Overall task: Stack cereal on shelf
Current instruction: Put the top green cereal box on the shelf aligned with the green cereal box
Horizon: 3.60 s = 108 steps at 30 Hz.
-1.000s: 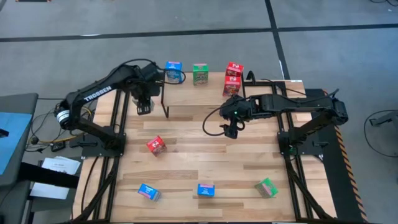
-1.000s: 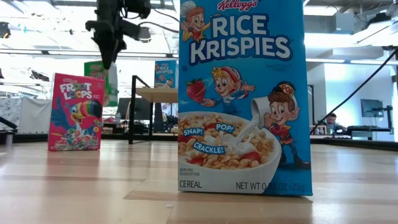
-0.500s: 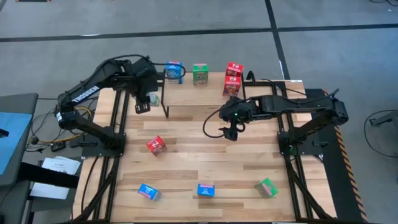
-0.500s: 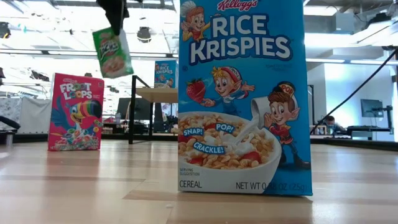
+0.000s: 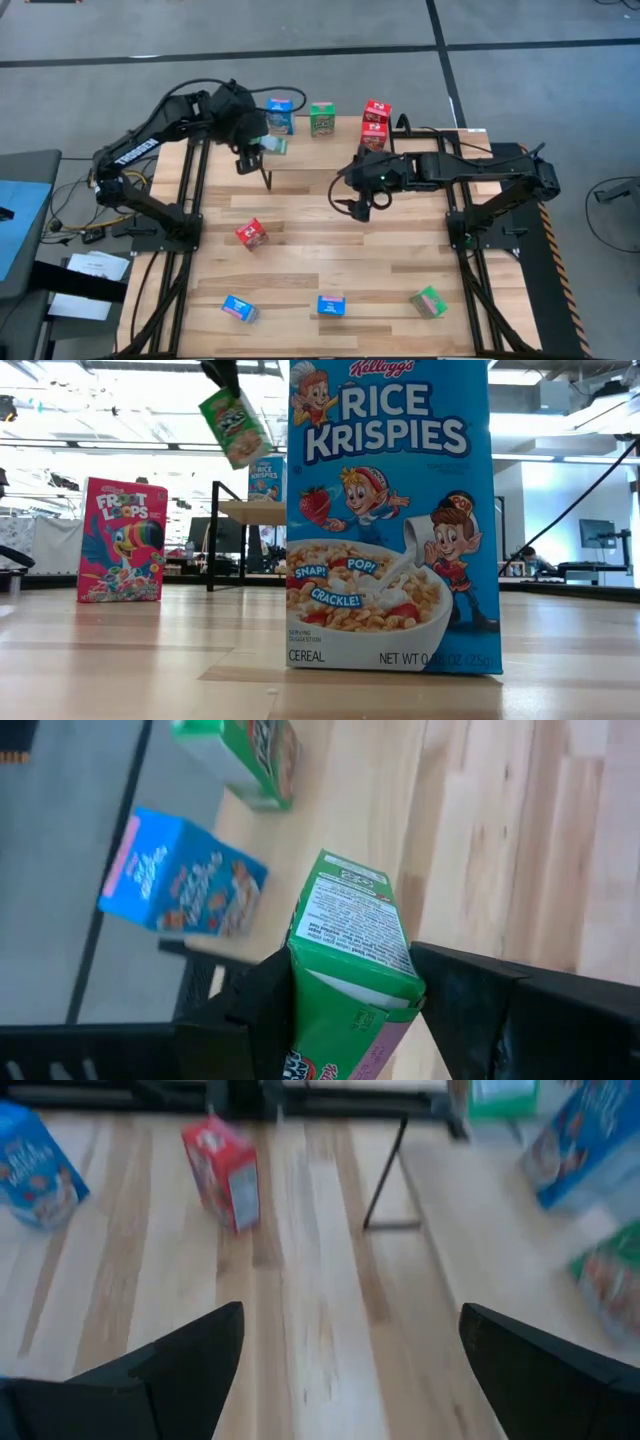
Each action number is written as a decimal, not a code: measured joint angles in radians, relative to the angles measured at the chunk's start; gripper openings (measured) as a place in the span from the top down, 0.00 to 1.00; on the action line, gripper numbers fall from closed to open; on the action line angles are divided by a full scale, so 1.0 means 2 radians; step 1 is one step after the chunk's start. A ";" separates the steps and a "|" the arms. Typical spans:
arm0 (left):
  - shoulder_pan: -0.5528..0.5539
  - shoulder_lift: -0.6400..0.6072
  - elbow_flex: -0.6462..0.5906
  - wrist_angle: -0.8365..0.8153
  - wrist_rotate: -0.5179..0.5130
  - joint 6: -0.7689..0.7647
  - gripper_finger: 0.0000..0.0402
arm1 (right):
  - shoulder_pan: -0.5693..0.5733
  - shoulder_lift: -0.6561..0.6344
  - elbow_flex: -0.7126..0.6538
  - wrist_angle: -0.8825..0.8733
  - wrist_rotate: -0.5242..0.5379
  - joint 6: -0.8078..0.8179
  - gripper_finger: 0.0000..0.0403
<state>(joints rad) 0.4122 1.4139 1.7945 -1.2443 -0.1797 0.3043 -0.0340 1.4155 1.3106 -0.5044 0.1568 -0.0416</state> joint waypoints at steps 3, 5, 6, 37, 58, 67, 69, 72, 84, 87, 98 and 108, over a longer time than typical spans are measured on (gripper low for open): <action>0.000 0.007 0.000 0.031 0.004 0.001 0.56 | -0.001 0.000 0.000 0.033 0.001 -0.028 0.02; -0.001 0.016 0.000 0.046 0.009 0.004 0.56 | -0.004 0.000 0.000 0.053 0.003 -0.046 0.02; -0.003 0.020 0.000 0.057 0.011 0.004 0.56 | -0.005 0.000 0.000 0.059 0.004 -0.053 0.02; -0.050 0.087 0.000 0.190 0.039 0.034 0.56 | -0.092 0.047 0.000 0.190 0.014 -0.139 0.02; -0.054 0.087 0.000 0.214 0.048 0.034 0.56 | -0.098 0.048 0.000 0.178 0.014 -0.101 0.25; -0.054 0.087 0.000 0.213 0.048 0.034 0.56 | -0.095 0.048 0.000 0.173 0.014 -0.086 0.33; -0.054 0.087 0.000 0.213 0.048 0.034 0.56 | -0.095 0.048 0.000 0.174 0.014 -0.084 0.35; -0.054 0.087 0.000 0.214 0.048 0.034 0.56 | -0.095 0.048 0.000 0.174 0.014 -0.084 0.38; -0.054 0.087 0.000 0.218 0.047 0.039 0.49 | -0.094 0.048 0.000 0.173 0.012 -0.080 0.46; -0.054 0.087 0.000 0.218 0.049 0.039 0.45 | -0.094 0.048 0.000 0.172 0.012 -0.071 0.46; -0.054 0.087 0.000 0.217 0.058 0.020 0.33 | -0.094 0.048 0.000 0.165 0.012 -0.070 0.46; -0.056 0.087 0.000 0.217 -0.013 0.055 0.19 | -0.095 0.048 0.000 0.158 0.015 -0.062 0.46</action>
<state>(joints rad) 0.2995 1.5879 1.7935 -0.8098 -0.2056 0.4140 -0.2235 1.5108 1.3109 -0.1876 0.1862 -0.1655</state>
